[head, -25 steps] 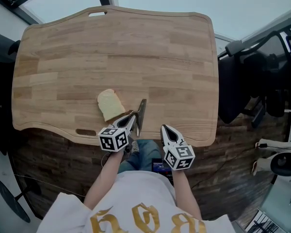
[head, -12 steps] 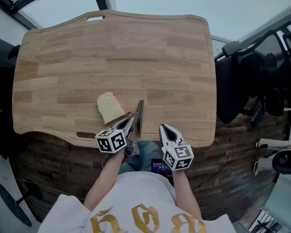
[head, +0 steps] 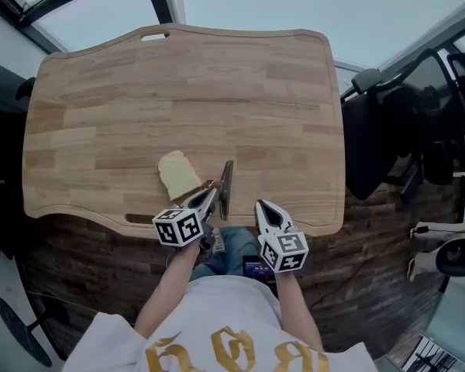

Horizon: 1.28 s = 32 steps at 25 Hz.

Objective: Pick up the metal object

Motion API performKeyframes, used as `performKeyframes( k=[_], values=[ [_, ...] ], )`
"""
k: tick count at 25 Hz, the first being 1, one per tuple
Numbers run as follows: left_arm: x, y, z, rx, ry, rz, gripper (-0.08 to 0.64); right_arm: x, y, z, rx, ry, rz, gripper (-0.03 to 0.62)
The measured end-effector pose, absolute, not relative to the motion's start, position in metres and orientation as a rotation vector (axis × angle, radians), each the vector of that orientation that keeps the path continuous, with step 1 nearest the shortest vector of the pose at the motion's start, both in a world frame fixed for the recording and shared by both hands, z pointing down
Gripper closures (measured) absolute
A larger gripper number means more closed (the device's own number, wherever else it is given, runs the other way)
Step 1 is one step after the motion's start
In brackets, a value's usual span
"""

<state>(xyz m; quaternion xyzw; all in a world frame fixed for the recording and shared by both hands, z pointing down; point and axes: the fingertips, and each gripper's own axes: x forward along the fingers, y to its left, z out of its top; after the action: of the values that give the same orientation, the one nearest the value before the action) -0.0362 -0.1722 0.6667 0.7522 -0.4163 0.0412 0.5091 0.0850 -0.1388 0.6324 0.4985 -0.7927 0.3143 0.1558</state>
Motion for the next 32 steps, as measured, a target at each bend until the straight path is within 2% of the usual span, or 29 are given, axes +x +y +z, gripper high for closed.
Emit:
performKeyframes(
  k=[4,32],
  values=[
    [-0.035,-0.175,0.653,1.777,-0.952,-0.012,0.540,0.083,-0.141,0.628,1.441,-2.276,0.879,0.581],
    [-0.044,-0.170,0.561,1.898,-0.849,-0.182,0.540,0.084,-0.146,0.575,1.610,-2.253,0.803,0.581]
  ],
)
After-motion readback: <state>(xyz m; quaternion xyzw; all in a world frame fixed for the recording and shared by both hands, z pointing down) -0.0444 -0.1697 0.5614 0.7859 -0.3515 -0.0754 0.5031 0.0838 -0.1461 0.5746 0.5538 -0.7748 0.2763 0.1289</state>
